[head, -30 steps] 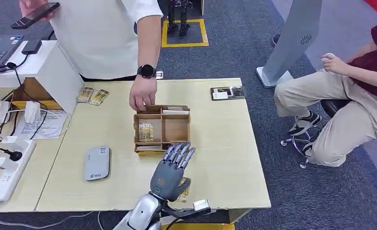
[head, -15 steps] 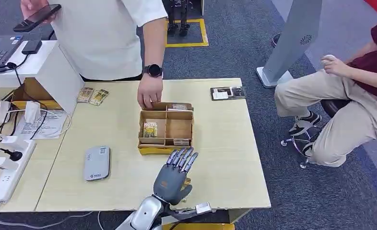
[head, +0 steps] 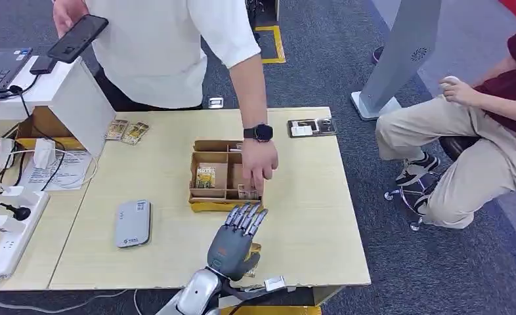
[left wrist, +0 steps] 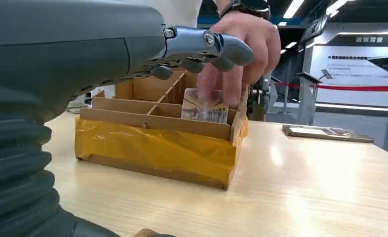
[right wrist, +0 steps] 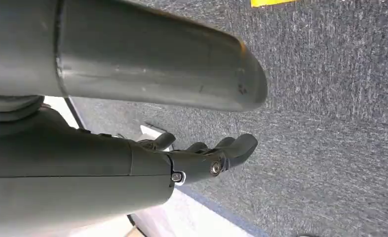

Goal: Pass the card to the sensor for recognition and then transmit it.

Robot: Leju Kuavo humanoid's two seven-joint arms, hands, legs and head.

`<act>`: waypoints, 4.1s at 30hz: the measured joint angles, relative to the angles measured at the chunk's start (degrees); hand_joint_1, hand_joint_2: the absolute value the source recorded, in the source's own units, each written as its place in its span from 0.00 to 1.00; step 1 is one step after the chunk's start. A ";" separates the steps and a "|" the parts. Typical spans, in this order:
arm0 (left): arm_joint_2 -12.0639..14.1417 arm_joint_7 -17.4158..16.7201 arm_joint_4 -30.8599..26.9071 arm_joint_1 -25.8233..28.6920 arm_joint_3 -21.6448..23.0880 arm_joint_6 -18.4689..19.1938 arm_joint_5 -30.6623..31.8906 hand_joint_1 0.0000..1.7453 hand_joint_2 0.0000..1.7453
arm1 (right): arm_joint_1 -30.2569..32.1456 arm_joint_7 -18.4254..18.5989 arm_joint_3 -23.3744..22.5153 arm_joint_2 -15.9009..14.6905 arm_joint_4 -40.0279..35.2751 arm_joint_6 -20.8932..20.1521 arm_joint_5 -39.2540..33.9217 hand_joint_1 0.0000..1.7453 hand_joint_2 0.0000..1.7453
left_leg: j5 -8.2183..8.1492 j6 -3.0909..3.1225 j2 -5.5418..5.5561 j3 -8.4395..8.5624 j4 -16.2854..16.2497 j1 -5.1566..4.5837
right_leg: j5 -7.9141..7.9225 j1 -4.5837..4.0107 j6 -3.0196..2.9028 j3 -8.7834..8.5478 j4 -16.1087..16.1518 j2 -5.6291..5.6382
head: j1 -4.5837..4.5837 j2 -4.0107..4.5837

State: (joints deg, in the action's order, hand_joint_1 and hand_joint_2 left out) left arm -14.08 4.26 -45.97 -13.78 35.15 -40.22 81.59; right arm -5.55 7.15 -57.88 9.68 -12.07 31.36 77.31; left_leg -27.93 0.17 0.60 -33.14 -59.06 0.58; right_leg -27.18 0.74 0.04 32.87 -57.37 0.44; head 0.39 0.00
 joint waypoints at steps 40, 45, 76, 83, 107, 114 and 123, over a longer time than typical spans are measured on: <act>0.42 0.02 0.00 0.06 0.00 0.00 -0.96 0.00 1.00 | 0.13 0.00 0.00 -0.17 0.00 0.04 -0.33 0.00 0.00 | 0.00 0.00 0.00 0.00 0.00 0.00 | 0.00 0.00 0.00 0.00 0.00 0.00 | 0.00 0.00; 0.42 -0.11 0.00 0.07 0.00 0.00 -0.96 0.00 1.00 | 0.13 0.00 0.00 -0.20 0.00 0.04 -0.33 0.00 0.00 | 0.00 0.00 0.00 -0.01 0.00 0.00 | 0.00 0.00 0.00 0.00 0.00 0.00 | 0.00 0.00; 0.72 0.00 0.11 0.80 0.00 0.00 -0.96 0.00 1.00 | 0.27 0.00 0.00 -0.22 0.00 0.11 -0.35 0.00 0.00 | 0.00 0.00 0.00 -0.01 0.00 0.00 | 0.00 0.00 0.00 0.00 0.00 0.00 | 0.00 0.00; 0.74 0.44 -0.72 1.18 0.00 -0.02 -0.81 0.00 1.00 | 0.28 0.02 0.00 -0.22 0.00 0.20 -0.35 0.00 0.00 | 0.00 0.00 0.00 -0.01 0.00 0.00 | 0.00 0.00 0.00 0.00 0.00 -0.01 | 0.00 0.00; 0.72 7.22 -19.59 5.75 -6.14 -0.02 -1.60 0.00 1.00 | 0.65 0.17 -0.04 -0.22 0.02 0.96 -1.73 0.00 0.00 | 0.00 0.00 0.00 -0.02 0.00 0.00 | 0.00 0.00 0.00 0.00 0.00 -0.01 | 0.00 0.00; 0.22 10.19 -24.24 6.71 -9.99 -0.02 -2.56 0.00 1.00 | 0.65 0.24 -0.09 -0.22 0.02 0.98 -1.75 0.00 0.00 | 0.00 0.00 0.00 -0.02 0.00 0.00 | 0.00 0.00 0.00 0.00 0.00 -0.02 | 0.00 0.00; 0.17 10.80 -25.97 7.37 -11.26 -0.02 -2.71 0.00 1.00 | 0.66 0.50 -0.18 -0.22 0.02 1.03 -1.97 0.00 0.00 | 0.00 0.00 0.00 -0.02 0.00 0.00 | 0.00 0.00 0.00 0.00 0.00 -0.01 | 0.00 0.00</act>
State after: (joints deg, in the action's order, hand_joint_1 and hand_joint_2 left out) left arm -13.90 15.06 -71.93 -6.40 23.89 -40.24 78.88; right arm -4.89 7.65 -58.05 9.46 -12.04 32.39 75.34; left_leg -27.93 0.17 0.60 -33.15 -59.06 0.58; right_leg -27.18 0.74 0.04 32.87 -57.37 0.43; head 0.39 0.00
